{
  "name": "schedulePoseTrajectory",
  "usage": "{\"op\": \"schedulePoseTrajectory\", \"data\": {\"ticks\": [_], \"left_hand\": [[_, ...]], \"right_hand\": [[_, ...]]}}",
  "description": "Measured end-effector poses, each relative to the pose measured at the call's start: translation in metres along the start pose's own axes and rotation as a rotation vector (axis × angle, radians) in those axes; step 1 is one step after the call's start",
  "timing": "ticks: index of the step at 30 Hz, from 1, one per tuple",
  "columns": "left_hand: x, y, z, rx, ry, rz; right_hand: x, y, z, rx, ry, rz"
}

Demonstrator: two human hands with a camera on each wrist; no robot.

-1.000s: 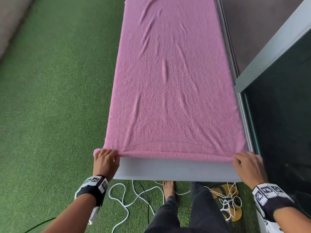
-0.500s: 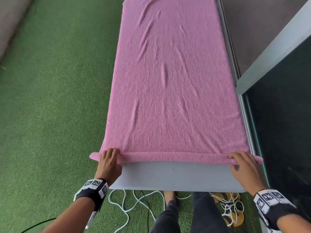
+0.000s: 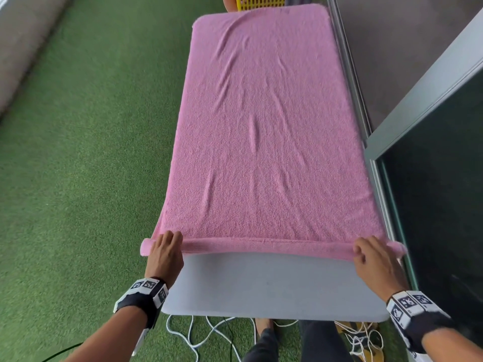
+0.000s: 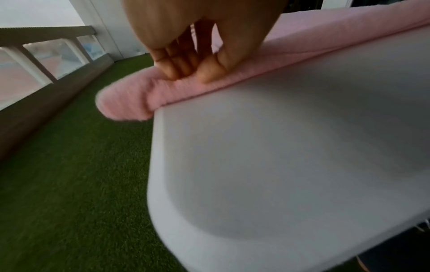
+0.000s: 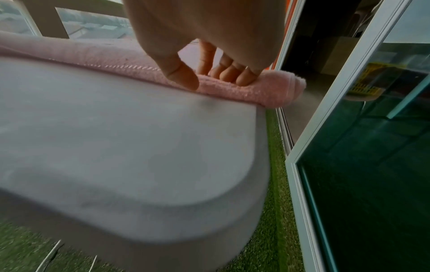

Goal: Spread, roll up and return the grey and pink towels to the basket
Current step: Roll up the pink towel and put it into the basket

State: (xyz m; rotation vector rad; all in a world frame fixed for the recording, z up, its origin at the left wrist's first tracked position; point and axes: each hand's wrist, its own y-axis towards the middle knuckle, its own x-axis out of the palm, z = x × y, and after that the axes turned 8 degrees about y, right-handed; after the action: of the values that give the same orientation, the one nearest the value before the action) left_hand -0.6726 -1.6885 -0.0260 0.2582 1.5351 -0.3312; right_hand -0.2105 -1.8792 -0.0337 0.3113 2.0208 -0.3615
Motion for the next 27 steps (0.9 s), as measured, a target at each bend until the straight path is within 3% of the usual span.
{"op": "schedulePoseTrajectory", "data": {"ticks": [5, 11, 18, 27], "left_hand": [[0.014, -0.009, 0.007, -0.042, -0.031, -0.032], [0.009, 0.000, 0.005, -0.110, -0.177, 0.126], [-0.005, -0.018, 0.005, -0.074, -0.140, -0.002], [-0.009, -0.100, 0.011, -0.001, -0.114, -0.082]], "right_hand": [[0.008, -0.011, 0.005, 0.011, -0.005, 0.011], [0.000, 0.008, 0.011, -0.018, 0.074, 0.074], [-0.005, 0.000, 0.000, 0.082, 0.003, 0.000], [0.002, -0.087, 0.010, 0.167, 0.042, -0.039]]}}
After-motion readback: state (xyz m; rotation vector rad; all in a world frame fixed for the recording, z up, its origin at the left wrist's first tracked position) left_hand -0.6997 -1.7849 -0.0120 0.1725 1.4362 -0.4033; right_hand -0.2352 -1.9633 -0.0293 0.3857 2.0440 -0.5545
